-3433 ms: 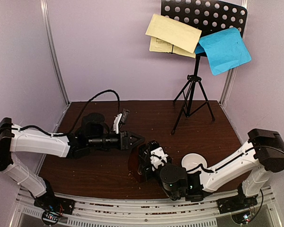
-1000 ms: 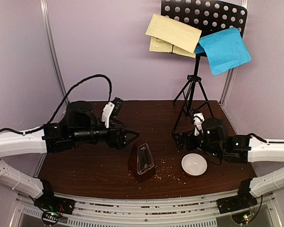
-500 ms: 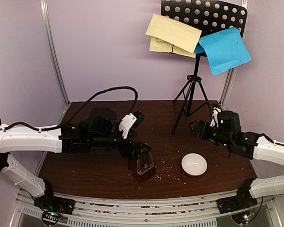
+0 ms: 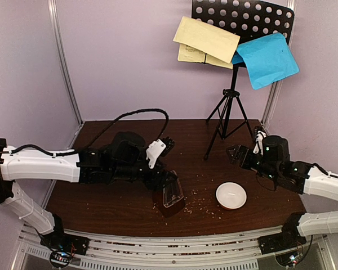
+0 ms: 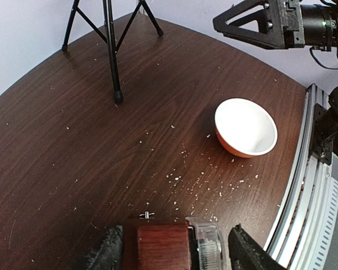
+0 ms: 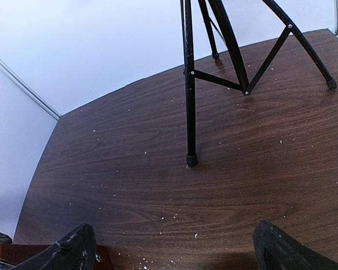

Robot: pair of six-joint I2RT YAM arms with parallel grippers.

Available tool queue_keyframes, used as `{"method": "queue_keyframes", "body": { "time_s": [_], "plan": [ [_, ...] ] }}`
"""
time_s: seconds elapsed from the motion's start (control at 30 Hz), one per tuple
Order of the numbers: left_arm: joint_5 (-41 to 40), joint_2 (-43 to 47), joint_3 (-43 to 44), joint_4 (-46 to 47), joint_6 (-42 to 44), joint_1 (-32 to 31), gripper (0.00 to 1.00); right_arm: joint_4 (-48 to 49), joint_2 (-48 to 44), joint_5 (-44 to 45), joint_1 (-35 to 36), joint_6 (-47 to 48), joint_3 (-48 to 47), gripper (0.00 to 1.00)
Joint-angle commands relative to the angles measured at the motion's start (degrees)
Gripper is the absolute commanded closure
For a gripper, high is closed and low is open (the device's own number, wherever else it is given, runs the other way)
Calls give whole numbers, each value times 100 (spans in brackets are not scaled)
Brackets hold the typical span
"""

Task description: Pack up the instrument practice props

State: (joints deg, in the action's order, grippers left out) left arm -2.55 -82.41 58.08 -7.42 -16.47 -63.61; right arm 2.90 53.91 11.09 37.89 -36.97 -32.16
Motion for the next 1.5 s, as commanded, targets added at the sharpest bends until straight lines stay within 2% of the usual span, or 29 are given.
{"method": "queue_keyframes", "body": {
  "time_s": [0.0,0.33,0.6,0.8,0.93,1.1,1.2,1.27,1.47],
  "plan": [
    [-103,18,32,199,-114,-28,37,134,-187,40,-35,-111,95,0],
    [24,43,-14,318,-164,-28,58,73,-349,128,-37,-123,174,0],
    [-160,99,-49,355,-358,-28,63,51,-460,150,-36,-139,175,0],
    [-1340,107,13,281,-1246,-52,71,87,-624,192,-37,-148,224,0],
    [-2307,5,132,227,-1854,-145,71,76,-628,189,-34,-153,232,0],
    [-3425,-409,743,-215,-1926,-357,71,62,-551,-34,-27,-144,213,1],
    [-3466,-598,895,-336,-1981,-371,69,82,-498,-123,-27,-144,236,1],
    [-3336,-620,867,-328,-2063,-371,63,80,-475,-184,-14,-152,253,2],
    [-2608,-266,558,127,-1912,-371,25,152,-436,-355,185,29,191,3]
  ]
}}
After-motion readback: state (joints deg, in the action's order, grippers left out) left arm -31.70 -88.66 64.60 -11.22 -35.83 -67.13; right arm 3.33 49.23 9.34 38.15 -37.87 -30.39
